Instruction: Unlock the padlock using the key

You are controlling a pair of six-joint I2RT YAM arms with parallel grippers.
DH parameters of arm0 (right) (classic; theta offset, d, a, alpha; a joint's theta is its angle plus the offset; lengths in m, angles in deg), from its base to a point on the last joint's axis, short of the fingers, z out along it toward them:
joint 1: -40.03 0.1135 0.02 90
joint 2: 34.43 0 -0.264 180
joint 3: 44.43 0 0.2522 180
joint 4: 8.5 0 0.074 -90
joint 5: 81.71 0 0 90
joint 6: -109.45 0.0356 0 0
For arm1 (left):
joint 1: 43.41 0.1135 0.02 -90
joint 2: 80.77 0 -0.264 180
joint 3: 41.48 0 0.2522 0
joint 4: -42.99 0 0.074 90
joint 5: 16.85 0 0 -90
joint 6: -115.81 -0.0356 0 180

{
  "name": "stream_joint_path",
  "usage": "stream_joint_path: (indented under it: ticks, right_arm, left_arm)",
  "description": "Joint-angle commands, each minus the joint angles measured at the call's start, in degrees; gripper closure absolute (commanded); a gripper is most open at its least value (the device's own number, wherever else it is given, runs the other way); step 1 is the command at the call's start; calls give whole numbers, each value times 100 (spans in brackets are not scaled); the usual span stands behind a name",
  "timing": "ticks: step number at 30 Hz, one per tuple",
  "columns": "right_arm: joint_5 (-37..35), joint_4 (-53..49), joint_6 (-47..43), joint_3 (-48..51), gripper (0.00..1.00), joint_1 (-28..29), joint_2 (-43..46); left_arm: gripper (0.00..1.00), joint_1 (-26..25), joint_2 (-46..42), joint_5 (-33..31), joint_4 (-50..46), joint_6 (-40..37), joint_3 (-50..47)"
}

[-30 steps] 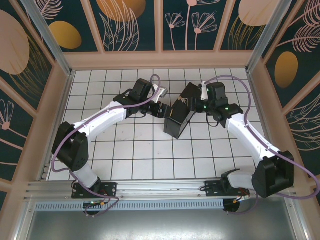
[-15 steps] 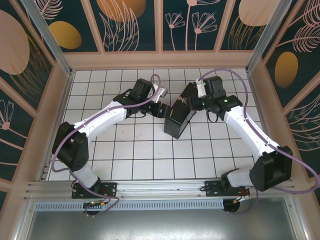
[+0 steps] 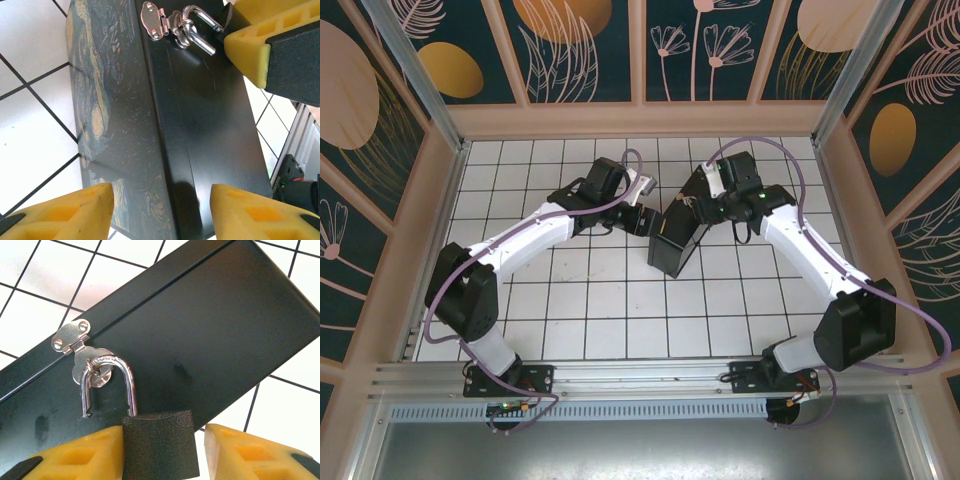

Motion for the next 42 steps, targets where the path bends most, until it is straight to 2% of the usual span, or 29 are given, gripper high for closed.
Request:
stream_joint_path:
  ticks: [1,8,14,21,27,31,36,42]
  right_arm:
    - [-169,-225,-176,-178,56,99,-104]
    - [-110,-310,60,-308,70,144,-234]
    - [-113,-586,1085,-597,80,172,-346]
    - [202,-591,2151,-612,84,258,-338]
    - [-93,-902,2977,-819,92,394,-380]
    - [-169,-589,3602,-544,93,511,-359]
    - [-738,10,4308,-196,96,582,-126]
    - [-919,485,4571,-78,98,680,-75]
  left_arm:
    - [46,28,47,58,-29,-89,134]
    - [46,2,13,160,-3,-106,78]
    - [46,-19,-58,229,106,-2,-7]
    - [47,-70,-71,347,278,140,-8]
    - [48,-111,-80,316,358,235,-14]
    - [48,-172,-56,367,481,360,-16]
    - [49,-251,-23,415,450,347,-25]
    - [50,-271,-3,432,420,359,-3]
